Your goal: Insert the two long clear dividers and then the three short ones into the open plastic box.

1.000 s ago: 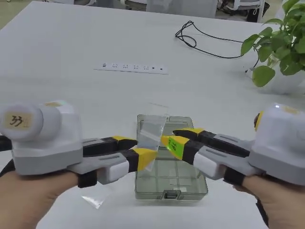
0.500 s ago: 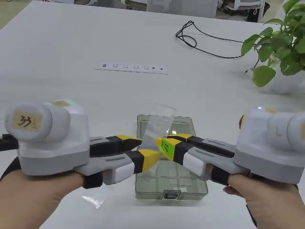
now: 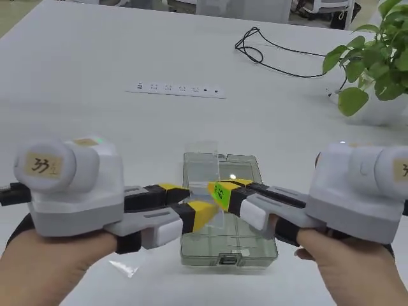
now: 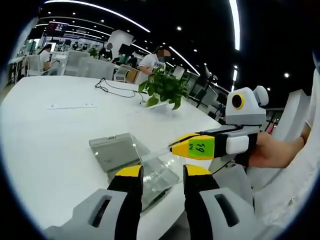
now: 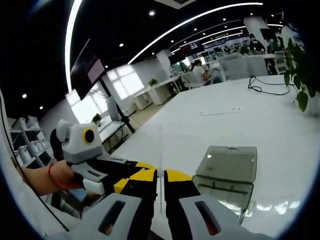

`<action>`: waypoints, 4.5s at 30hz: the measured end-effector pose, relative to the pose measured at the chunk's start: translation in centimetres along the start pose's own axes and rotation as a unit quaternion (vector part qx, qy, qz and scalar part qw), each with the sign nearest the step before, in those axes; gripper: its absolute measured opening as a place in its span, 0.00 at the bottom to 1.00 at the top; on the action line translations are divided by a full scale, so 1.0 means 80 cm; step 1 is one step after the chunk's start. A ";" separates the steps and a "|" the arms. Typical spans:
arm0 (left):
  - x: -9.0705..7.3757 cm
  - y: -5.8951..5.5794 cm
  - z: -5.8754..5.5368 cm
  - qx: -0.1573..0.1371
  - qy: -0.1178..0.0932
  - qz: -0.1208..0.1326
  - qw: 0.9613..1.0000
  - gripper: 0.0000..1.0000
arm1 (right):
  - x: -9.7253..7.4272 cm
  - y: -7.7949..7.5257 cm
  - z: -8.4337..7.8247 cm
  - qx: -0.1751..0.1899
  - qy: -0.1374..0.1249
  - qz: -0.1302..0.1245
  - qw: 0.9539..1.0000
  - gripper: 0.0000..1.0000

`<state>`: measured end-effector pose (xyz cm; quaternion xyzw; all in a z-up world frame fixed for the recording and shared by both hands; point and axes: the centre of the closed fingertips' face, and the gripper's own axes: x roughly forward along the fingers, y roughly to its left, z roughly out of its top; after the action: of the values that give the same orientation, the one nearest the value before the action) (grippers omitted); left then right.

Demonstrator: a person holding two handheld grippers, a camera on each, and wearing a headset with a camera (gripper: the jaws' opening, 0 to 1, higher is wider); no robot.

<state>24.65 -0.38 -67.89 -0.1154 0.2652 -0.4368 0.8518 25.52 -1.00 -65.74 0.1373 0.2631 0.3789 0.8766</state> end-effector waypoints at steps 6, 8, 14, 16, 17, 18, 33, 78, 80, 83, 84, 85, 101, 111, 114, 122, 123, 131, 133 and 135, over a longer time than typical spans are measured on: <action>-0.001 -0.002 -0.005 0.007 0.005 -0.010 1.000 0.31 | -0.001 -0.001 -0.001 0.007 0.003 0.002 1.000 0.07; -0.004 0.002 -0.006 0.007 0.006 -0.008 1.000 0.33 | -0.003 -0.002 0.002 0.011 0.002 0.000 1.000 0.07; -0.014 0.012 -0.013 0.023 0.014 -0.009 1.000 0.36 | -0.014 -0.020 0.009 0.035 -0.003 -0.019 0.999 0.07; -0.018 0.015 -0.015 0.030 0.015 -0.009 0.999 0.38 | -0.018 -0.027 0.011 0.048 -0.005 -0.024 0.999 0.07; -0.019 0.016 -0.017 0.031 0.018 -0.009 0.999 0.39 | -0.019 -0.029 0.012 0.050 -0.005 -0.026 0.998 0.07; -0.020 0.017 -0.019 0.033 0.021 -0.009 0.999 0.40 | -0.021 -0.034 0.012 0.050 -0.005 -0.033 0.998 0.07; -0.031 0.023 -0.033 0.109 0.033 -0.029 0.993 0.68 | -0.035 -0.089 0.002 0.071 0.043 -0.114 0.990 0.07; -0.033 0.039 -0.067 0.131 0.053 -0.070 0.988 0.86 | -0.014 -0.150 -0.115 0.207 0.248 -0.216 0.921 0.07; -0.032 0.038 -0.067 0.129 0.053 -0.071 0.988 0.86 | -0.014 -0.151 -0.116 0.208 0.248 -0.218 0.921 0.07; -0.031 0.039 -0.067 0.127 0.053 -0.070 0.988 0.86 | -0.014 -0.152 -0.117 0.207 0.249 -0.220 0.920 0.07; -0.031 0.039 -0.067 0.126 0.052 -0.071 0.988 0.86 | -0.013 -0.153 -0.118 0.207 0.249 -0.220 0.920 0.07; -0.031 0.039 -0.067 0.127 0.052 -0.071 0.988 0.86 | -0.013 -0.153 -0.118 0.208 0.249 -0.220 0.920 0.07; -0.028 0.039 -0.067 0.123 0.054 -0.073 0.988 0.85 | -0.005 -0.165 -0.119 0.187 0.261 -0.226 0.920 0.07; -0.028 0.039 -0.067 0.122 0.057 -0.072 0.988 0.85 | 0.001 -0.164 -0.119 0.159 0.267 -0.217 0.925 0.07; -0.027 0.039 -0.067 0.122 0.058 -0.072 0.988 0.85 | 0.003 -0.166 -0.121 0.156 0.268 -0.211 0.927 0.08; -0.026 0.040 -0.066 0.121 0.059 -0.071 0.988 0.85 | 0.013 -0.166 -0.132 0.143 0.269 -0.197 0.932 0.09; -0.025 0.039 -0.066 0.122 0.059 -0.071 0.988 0.85 | 0.014 -0.166 -0.134 0.144 0.268 -0.197 0.932 0.10; -0.026 0.042 -0.068 0.120 0.063 -0.068 0.988 0.85 | 0.018 -0.170 -0.142 0.148 0.266 -0.188 0.934 0.10; -0.026 0.042 -0.067 0.119 0.061 -0.066 0.989 0.85 | 0.019 -0.170 -0.143 0.148 0.265 -0.186 0.935 0.10; -0.027 0.043 -0.067 0.119 0.061 -0.065 0.989 0.85 | 0.019 -0.172 -0.146 0.149 0.263 -0.185 0.935 0.11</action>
<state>23.02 3.56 -73.06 -0.0030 0.2549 -0.5258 0.8115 27.96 -8.65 -81.94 0.1111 0.5584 0.1889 0.8001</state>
